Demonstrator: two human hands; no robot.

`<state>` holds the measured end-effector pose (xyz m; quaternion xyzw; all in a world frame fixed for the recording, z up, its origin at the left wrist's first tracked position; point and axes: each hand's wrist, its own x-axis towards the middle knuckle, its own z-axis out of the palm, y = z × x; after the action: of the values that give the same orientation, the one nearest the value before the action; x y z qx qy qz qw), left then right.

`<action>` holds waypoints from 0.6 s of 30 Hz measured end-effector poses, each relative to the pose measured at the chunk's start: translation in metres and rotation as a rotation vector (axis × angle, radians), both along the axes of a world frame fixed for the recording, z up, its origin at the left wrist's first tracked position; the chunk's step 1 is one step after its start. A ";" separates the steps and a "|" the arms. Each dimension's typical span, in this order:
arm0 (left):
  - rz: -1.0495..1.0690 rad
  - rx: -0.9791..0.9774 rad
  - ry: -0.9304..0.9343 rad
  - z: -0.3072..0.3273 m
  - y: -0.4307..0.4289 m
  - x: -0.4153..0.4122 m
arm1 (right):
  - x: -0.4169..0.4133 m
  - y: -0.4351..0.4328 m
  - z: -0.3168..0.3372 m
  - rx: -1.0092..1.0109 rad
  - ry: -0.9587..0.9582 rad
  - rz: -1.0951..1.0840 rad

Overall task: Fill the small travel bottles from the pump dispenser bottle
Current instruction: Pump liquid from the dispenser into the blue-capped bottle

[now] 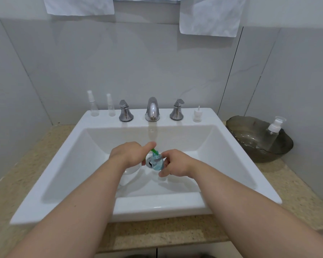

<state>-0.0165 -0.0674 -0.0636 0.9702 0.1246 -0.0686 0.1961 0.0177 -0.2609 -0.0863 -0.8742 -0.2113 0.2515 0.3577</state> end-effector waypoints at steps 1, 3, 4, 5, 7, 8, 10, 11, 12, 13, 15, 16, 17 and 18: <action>-0.003 -0.006 0.000 -0.001 0.000 0.001 | 0.000 0.000 0.000 -0.009 -0.006 0.000; -0.008 -0.016 -0.002 0.000 -0.001 0.001 | 0.000 0.000 -0.001 -0.016 -0.018 0.000; -0.010 -0.018 -0.003 0.000 -0.001 0.002 | 0.000 0.001 -0.001 -0.014 -0.022 -0.001; -0.014 -0.018 -0.004 -0.001 0.000 0.002 | 0.000 0.001 -0.002 -0.011 -0.024 -0.002; -0.024 -0.009 0.001 -0.002 0.001 0.004 | -0.001 0.002 -0.003 -0.009 -0.029 -0.003; -0.030 -0.004 0.004 -0.003 0.002 0.004 | -0.001 0.002 -0.003 -0.011 -0.031 -0.002; -0.049 0.004 0.007 -0.003 0.002 0.005 | -0.001 0.001 -0.003 -0.013 -0.032 0.002; -0.060 0.003 0.006 -0.003 0.002 0.006 | -0.002 0.001 -0.003 -0.016 -0.031 0.004; -0.067 0.001 0.004 -0.002 0.001 0.006 | -0.002 0.002 -0.003 -0.019 -0.031 0.006; -0.071 -0.002 0.000 -0.001 0.000 0.005 | -0.002 0.002 -0.003 -0.019 -0.031 0.006; -0.073 -0.002 -0.013 0.000 0.000 0.006 | -0.002 0.003 -0.003 -0.014 -0.028 0.002; -0.076 -0.003 -0.017 -0.001 0.000 0.006 | -0.002 0.003 -0.003 -0.014 -0.029 0.002; -0.078 -0.005 -0.022 -0.002 0.000 0.007 | -0.002 0.003 -0.003 -0.015 -0.031 0.005; -0.080 -0.007 -0.027 -0.002 0.001 0.007 | -0.003 0.004 -0.003 -0.017 -0.033 0.007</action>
<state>-0.0098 -0.0661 -0.0661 0.9746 0.0828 -0.0638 0.1983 0.0150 -0.2571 -0.0892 -0.8804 -0.2182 0.2401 0.3460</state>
